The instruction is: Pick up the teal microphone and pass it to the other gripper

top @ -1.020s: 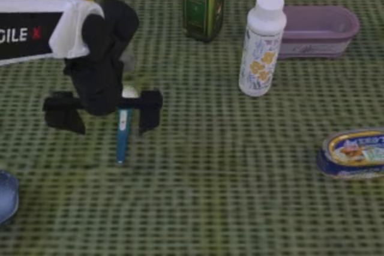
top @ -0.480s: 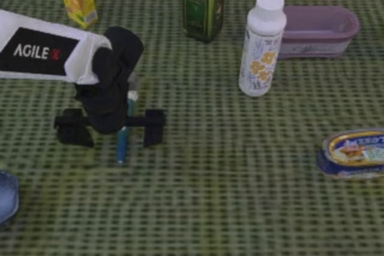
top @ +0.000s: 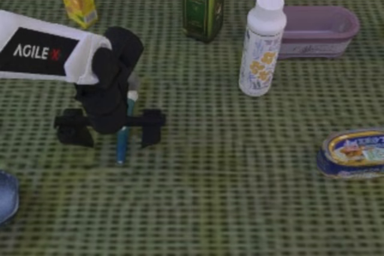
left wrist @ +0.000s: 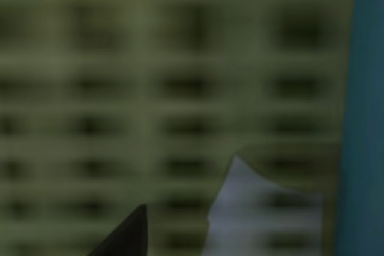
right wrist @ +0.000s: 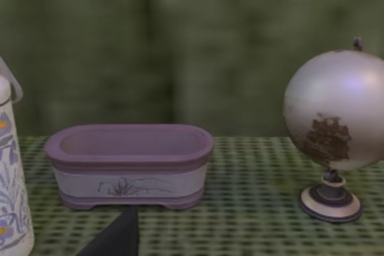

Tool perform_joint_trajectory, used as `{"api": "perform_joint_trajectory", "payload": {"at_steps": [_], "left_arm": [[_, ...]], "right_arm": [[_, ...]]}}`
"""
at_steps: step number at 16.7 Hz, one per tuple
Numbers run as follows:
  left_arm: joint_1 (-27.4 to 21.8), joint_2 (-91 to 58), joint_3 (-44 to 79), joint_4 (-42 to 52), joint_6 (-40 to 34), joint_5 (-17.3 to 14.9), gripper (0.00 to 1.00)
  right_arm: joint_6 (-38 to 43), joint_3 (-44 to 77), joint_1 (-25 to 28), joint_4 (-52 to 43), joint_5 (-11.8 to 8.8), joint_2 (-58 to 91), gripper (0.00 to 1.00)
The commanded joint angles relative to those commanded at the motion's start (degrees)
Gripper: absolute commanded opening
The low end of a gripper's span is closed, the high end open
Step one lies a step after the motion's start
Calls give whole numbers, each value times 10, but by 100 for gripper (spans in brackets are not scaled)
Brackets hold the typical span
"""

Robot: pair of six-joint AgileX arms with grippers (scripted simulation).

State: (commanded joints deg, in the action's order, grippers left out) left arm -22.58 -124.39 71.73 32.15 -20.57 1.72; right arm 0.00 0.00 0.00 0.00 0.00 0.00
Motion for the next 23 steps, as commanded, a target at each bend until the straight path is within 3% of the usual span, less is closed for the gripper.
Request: {"api": "perform_joint_trajectory", "payload": {"at_steps": [7,17,23], "left_arm": [[0,0,0,0,0,0,2],[-1,36,11,17,9,11,0],[0,59,-18,-106,40,-32,0]], "right_arm": [[0,0,0,0,0,0,100],[0,0,0,0,0,0,100],[0,0,0,0,0,0,100]]}}
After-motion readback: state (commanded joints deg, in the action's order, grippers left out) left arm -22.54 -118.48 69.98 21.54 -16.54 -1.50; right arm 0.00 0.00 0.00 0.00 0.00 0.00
